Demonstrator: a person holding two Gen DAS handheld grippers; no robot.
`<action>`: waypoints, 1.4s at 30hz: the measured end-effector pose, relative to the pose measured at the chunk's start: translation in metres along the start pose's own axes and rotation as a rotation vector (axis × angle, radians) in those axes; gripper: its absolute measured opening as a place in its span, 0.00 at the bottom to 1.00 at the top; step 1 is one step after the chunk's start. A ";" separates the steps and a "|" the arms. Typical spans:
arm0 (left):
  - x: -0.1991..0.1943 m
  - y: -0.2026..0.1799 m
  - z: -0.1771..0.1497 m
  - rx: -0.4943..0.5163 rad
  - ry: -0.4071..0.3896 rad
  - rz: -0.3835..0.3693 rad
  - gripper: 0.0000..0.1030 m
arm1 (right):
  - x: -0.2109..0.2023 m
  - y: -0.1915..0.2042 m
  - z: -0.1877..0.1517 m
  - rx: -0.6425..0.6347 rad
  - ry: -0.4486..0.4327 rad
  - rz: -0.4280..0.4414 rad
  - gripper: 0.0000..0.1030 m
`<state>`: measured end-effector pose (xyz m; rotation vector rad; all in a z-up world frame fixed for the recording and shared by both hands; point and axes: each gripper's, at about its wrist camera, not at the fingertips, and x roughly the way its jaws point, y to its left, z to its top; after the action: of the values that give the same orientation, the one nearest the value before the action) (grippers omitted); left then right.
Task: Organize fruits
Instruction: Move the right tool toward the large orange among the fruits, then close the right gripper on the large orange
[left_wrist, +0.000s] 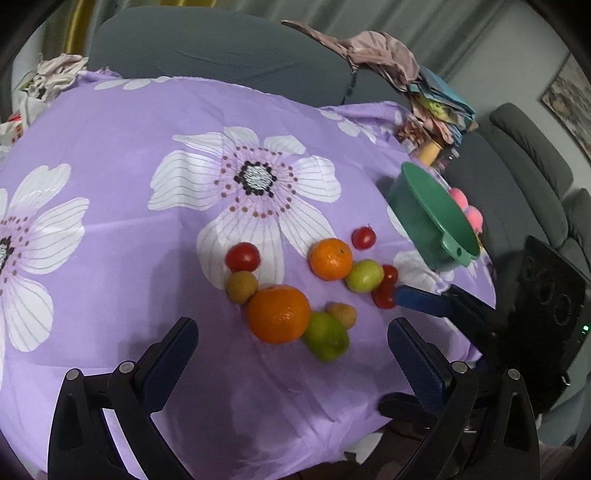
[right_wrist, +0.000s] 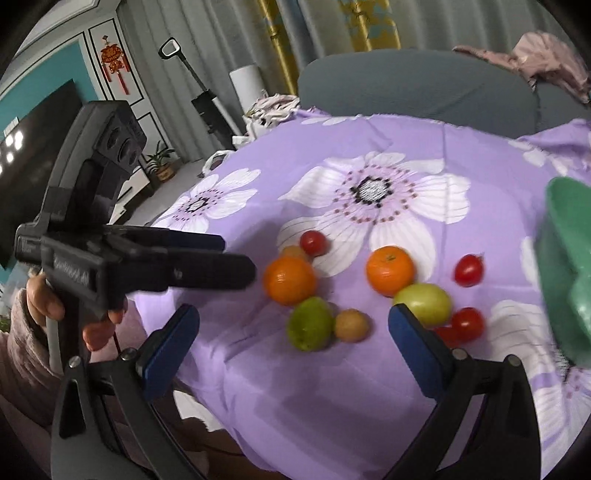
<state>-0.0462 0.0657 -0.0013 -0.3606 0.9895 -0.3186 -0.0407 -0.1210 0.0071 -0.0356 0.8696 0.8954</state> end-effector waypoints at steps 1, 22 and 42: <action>0.001 0.001 0.000 -0.002 0.001 -0.012 0.99 | 0.004 0.000 0.001 0.001 0.006 0.000 0.98; 0.027 0.013 0.003 -0.070 0.084 -0.068 0.69 | 0.055 0.005 0.020 -0.037 0.087 0.065 0.70; 0.030 0.024 0.005 -0.103 0.084 -0.070 0.44 | 0.076 0.001 0.019 -0.040 0.138 0.036 0.44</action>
<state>-0.0245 0.0756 -0.0319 -0.4799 1.0801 -0.3493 -0.0051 -0.0632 -0.0311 -0.1182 0.9834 0.9528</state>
